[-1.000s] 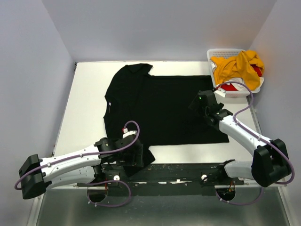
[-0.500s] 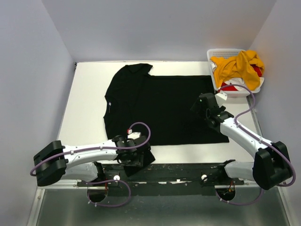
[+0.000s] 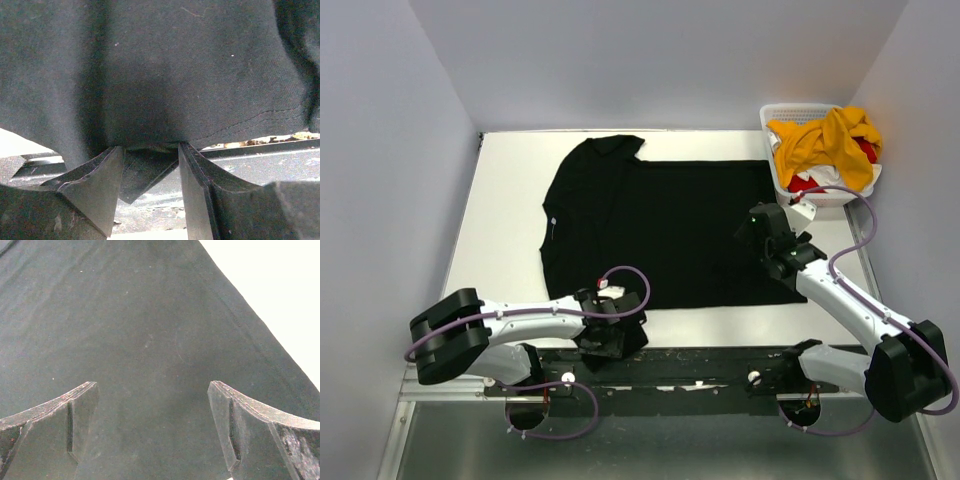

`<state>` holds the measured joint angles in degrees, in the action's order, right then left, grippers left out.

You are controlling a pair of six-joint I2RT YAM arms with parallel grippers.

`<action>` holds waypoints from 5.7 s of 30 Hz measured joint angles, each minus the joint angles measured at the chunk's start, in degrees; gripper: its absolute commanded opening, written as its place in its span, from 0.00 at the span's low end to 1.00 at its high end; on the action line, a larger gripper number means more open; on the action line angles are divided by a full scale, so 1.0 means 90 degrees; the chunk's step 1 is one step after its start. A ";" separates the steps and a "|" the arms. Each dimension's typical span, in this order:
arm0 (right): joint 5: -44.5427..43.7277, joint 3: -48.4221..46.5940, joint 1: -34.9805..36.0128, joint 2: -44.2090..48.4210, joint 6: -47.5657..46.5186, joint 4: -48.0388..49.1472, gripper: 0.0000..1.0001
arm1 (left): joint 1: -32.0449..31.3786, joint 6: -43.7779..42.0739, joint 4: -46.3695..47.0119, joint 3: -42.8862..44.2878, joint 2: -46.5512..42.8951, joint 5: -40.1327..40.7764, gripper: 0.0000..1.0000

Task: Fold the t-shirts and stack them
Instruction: Grab the side of the flattened tshirt closest away from the robot with both arms, then fold the flattened tshirt in 1/3 of the way

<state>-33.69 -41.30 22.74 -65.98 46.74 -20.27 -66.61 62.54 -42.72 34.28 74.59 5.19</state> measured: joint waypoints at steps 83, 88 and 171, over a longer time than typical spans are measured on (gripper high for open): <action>0.0005 -0.0799 -0.0833 -0.1331 0.0874 -0.0663 0.01 | 0.4911 -0.2259 0.1035 0.1851 -0.0539 -0.1836 0.00; -0.0197 -0.1146 -0.0843 -0.1630 0.0855 -0.0656 0.01 | 0.5365 -0.2504 0.1180 0.2069 -0.0318 -0.1933 0.00; 0.2851 -0.0867 -0.1027 -0.2526 -0.1540 0.1914 1.00 | 0.5952 -0.2985 0.1338 0.8281 0.5906 -0.2472 0.99</action>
<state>-8.03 -49.10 13.50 -88.71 32.88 -3.05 -13.04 35.68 -30.68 108.81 127.74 -17.06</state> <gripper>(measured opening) 0.998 0.983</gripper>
